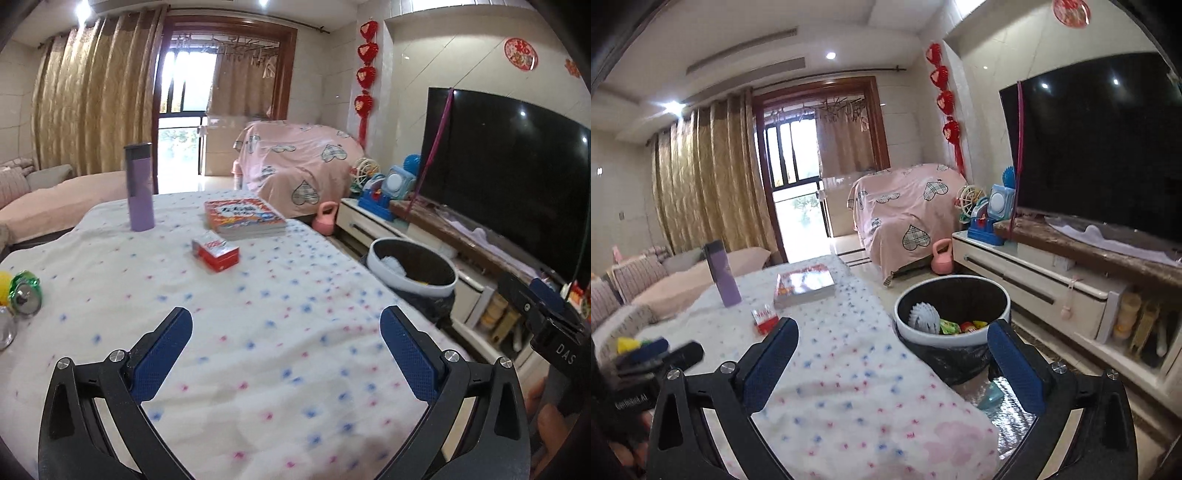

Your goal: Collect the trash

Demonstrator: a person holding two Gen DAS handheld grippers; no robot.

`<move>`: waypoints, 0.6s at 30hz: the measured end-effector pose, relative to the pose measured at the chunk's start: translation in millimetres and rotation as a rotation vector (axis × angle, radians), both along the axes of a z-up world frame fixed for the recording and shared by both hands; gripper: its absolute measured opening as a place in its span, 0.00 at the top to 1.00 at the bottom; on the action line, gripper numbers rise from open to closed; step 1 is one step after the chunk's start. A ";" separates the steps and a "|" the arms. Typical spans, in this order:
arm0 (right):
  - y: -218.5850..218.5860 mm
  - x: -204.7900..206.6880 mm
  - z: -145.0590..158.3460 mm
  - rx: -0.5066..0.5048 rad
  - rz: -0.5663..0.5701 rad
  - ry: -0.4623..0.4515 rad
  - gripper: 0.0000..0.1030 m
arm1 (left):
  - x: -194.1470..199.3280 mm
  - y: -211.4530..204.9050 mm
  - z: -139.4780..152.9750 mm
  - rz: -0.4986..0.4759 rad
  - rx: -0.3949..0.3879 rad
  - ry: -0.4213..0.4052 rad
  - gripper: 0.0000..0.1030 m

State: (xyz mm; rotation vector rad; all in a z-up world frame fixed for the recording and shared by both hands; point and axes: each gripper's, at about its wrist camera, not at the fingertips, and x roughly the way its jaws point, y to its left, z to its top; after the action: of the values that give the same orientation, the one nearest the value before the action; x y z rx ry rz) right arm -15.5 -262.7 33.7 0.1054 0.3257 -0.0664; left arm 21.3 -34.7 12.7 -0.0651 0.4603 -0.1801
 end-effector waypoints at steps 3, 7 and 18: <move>3.9 -3.0 -9.9 -0.024 -0.008 0.015 0.00 | -5.4 0.9 -8.9 0.040 0.028 -0.012 0.00; 0.6 -6.3 -15.5 0.000 -0.010 0.023 0.00 | -14.3 1.4 -12.7 0.070 0.059 -0.048 0.00; -1.9 -13.4 -18.6 0.023 -0.019 0.016 0.00 | -18.2 -0.5 -13.3 0.089 0.094 -0.055 0.00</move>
State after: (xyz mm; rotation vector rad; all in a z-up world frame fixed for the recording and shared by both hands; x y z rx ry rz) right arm -28.9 -264.6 15.1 0.1307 0.3411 -0.0823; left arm 3.1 -35.2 -0.6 0.0116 0.4094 -0.0728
